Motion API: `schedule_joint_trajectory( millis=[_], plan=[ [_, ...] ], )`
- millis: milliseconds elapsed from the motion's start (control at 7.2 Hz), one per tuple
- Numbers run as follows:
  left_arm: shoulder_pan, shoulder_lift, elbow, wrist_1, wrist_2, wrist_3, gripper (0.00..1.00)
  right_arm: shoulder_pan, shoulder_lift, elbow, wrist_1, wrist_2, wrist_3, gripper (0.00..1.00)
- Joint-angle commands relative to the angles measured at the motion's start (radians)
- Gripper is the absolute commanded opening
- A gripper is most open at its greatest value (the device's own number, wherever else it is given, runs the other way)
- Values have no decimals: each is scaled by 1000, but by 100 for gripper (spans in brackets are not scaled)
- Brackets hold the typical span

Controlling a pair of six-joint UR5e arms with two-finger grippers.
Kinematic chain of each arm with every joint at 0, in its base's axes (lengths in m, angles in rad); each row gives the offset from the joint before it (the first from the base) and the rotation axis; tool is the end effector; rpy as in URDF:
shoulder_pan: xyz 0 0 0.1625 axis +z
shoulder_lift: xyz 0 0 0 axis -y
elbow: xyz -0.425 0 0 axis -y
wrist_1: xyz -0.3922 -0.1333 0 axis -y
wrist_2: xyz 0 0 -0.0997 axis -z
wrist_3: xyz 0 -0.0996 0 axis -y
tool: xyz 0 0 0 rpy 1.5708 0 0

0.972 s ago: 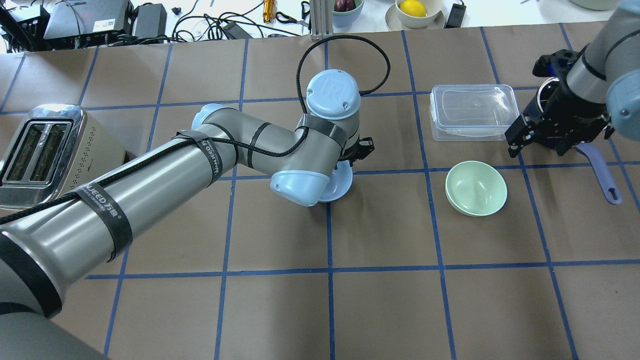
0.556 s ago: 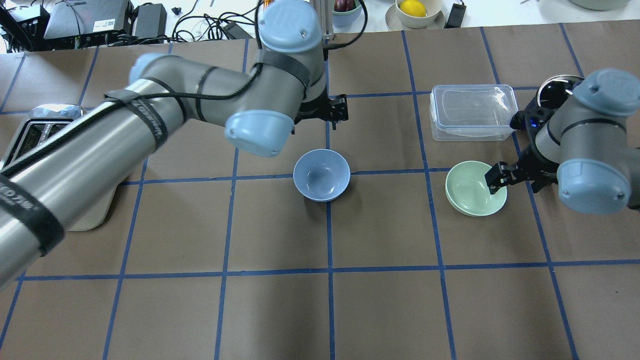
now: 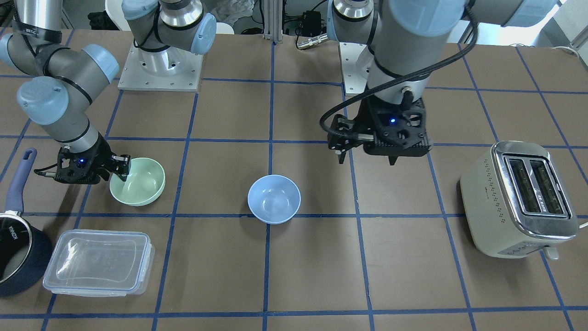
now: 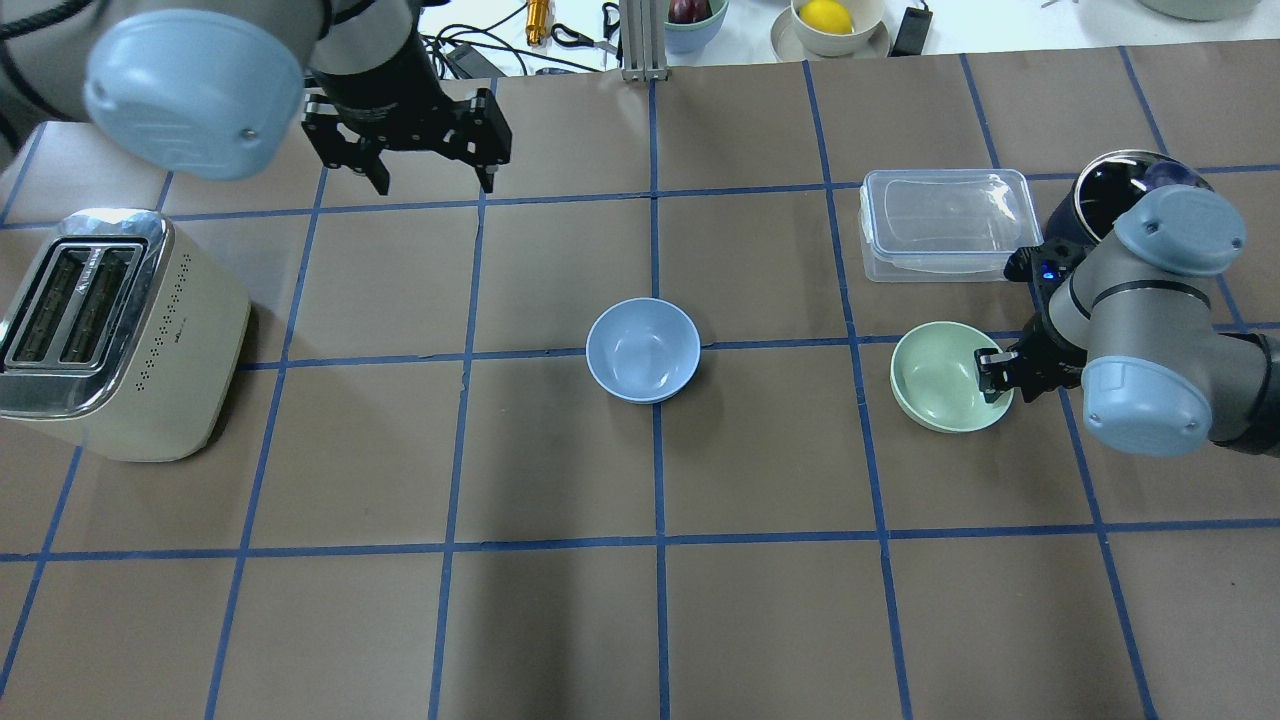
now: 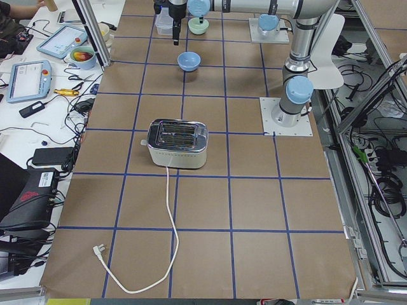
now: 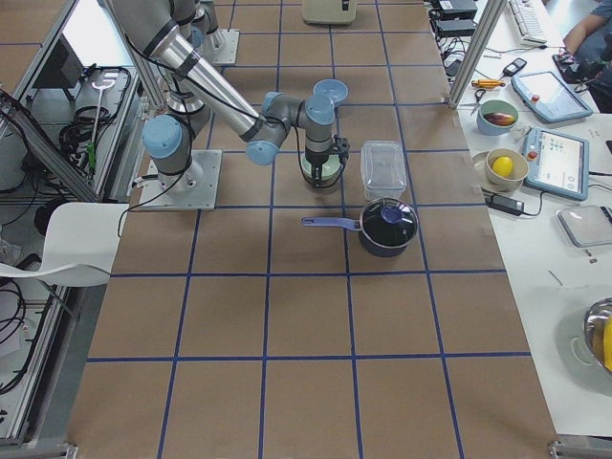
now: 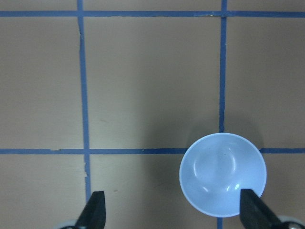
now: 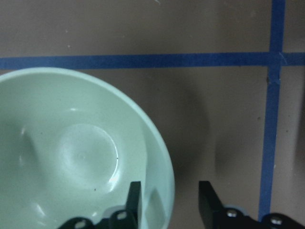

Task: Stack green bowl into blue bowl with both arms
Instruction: 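Lift the green bowl with the right gripper over the blue bowl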

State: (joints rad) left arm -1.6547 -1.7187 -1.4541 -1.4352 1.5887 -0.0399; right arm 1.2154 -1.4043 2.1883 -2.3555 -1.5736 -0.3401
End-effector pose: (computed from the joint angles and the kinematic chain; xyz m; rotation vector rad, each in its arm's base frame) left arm -0.1783 -0.5512 0.4820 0.0673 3.1251 -0.1647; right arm -0.0312 -0.4662 0.2052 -0.0240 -3.1386 -0.0005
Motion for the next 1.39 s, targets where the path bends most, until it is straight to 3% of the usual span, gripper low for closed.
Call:
schedule_joint_trajectory(
  millis=[0,139,417,694,972,1250],
  plan=[
    [91,68,-23,-2,-4,127,100,0,-2,-12,16,7,3,0],
    [96,80,-44,2,-6,117,100,1,-5,-31,47,15,10,0],
    [96,103,-77,21,0,132,100,56,-7,-175,236,94,140,0],
    [121,140,-115,45,-1,179,100,198,11,-312,358,134,365,0],
    [131,142,-118,50,-3,169,100,338,37,-360,345,216,620,0],
    [125,143,-140,71,-4,161,100,484,65,-360,297,202,720,0]
  ],
)
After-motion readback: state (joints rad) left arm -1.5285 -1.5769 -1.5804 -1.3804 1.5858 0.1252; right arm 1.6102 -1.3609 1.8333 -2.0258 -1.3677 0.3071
